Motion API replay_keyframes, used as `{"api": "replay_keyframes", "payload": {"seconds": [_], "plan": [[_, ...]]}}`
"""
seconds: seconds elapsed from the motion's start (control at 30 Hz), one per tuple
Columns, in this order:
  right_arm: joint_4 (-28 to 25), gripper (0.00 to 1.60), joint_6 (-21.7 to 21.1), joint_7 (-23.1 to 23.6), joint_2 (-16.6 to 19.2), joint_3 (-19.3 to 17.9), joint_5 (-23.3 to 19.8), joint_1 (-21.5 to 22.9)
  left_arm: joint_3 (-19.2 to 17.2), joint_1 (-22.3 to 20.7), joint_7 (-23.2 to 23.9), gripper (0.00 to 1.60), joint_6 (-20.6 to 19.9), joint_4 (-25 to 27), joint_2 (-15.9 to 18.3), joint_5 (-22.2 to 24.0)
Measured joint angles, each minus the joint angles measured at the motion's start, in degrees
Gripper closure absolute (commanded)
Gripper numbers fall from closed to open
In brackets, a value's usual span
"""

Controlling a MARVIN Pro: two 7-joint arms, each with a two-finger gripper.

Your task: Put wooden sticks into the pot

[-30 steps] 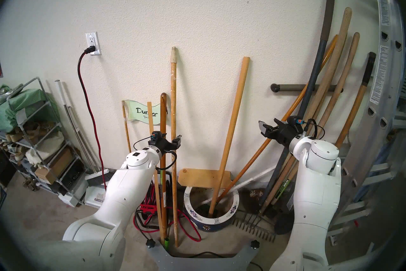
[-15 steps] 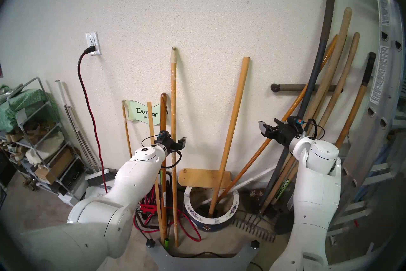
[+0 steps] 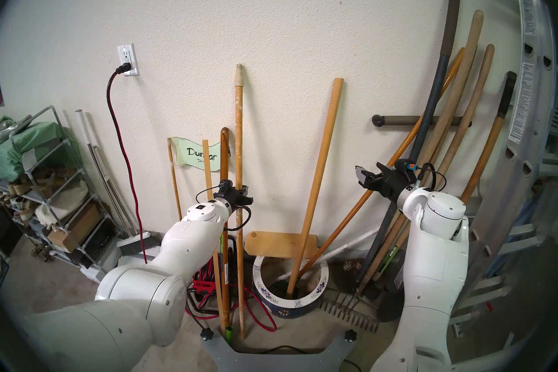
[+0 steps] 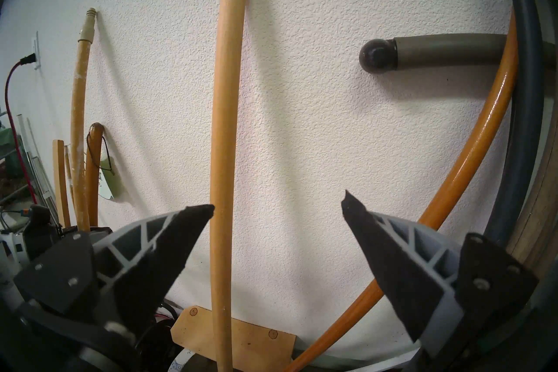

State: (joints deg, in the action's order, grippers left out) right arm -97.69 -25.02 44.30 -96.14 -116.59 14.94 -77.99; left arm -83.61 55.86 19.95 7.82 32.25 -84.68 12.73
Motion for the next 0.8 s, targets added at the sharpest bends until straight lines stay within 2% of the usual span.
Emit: {"api": "replay_keyframes", "payload": {"seconds": [0.33,0.8], "plan": [[0.00,0.00,0.04,0.01,-0.02,-0.01,0.00,0.01,-1.25,5.74,3.34,1.60,2.50,8.83,0.03,1.43],[0.01,0.00,0.10,0.01,-0.05,-0.03,-0.03,0.03,-2.72,10.37,7.36,1.60,6.54,19.51,0.91,2.84]]}}
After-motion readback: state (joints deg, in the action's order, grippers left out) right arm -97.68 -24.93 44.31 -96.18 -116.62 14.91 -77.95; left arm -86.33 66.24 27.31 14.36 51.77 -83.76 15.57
